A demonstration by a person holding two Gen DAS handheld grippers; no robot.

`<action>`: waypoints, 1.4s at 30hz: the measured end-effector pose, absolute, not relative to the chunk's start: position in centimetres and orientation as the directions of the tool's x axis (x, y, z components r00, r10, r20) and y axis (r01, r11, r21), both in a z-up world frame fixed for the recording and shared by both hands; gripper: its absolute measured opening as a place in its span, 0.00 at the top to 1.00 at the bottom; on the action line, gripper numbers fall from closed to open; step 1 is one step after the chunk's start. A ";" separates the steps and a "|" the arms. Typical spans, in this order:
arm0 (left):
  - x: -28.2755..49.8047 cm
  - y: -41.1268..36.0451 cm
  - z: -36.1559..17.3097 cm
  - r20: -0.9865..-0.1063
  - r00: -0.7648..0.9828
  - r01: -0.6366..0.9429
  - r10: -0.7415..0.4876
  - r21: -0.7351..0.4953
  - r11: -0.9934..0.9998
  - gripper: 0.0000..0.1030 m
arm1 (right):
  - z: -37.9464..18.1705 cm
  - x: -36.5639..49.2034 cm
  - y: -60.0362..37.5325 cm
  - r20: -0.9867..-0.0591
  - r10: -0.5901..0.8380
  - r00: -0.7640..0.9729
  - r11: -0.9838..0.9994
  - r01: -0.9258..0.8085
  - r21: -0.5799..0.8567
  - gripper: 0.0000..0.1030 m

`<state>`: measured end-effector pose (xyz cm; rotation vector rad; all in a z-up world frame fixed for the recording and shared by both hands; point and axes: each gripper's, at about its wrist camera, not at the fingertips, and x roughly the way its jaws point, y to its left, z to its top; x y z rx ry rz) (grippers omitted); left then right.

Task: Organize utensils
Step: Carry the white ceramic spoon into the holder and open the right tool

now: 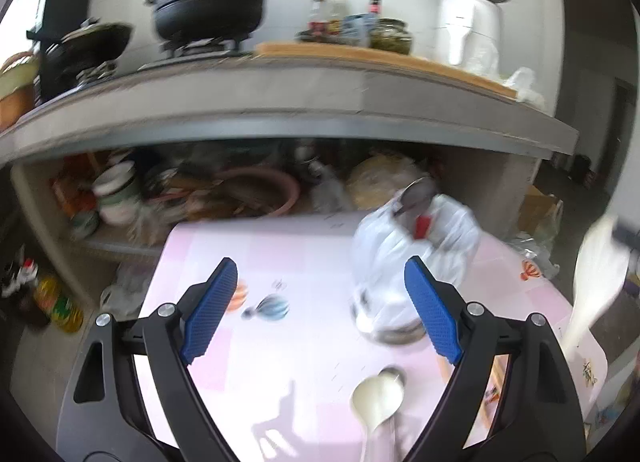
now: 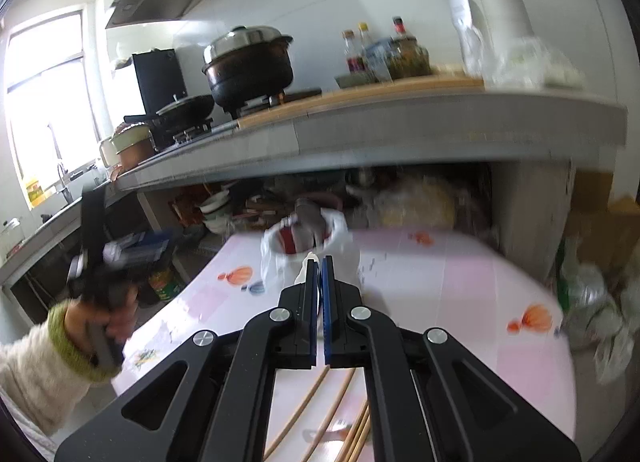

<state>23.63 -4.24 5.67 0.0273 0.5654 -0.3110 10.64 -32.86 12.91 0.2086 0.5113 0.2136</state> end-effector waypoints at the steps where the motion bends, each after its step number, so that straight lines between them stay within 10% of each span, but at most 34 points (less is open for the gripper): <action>1: 23.2 -3.5 5.3 -0.535 0.800 0.283 -0.274 -0.066 0.957 0.21 | 13.7 11.2 -32.9 -0.451 0.255 0.855 0.957 -0.158 0.242 0.98; 16: 19.4 2.8 0.6 -0.587 0.792 0.149 -0.169 -0.082 0.985 0.21 | 21.1 22.5 -30.5 -0.379 0.213 0.901 0.977 -0.200 0.074 0.98; 42: 19.4 5.9 0.3 -0.595 0.797 0.064 -0.104 -0.088 0.994 0.21 | 11.0 30.7 -22.9 -0.560 0.238 0.794 0.877 -0.424 -0.228 0.97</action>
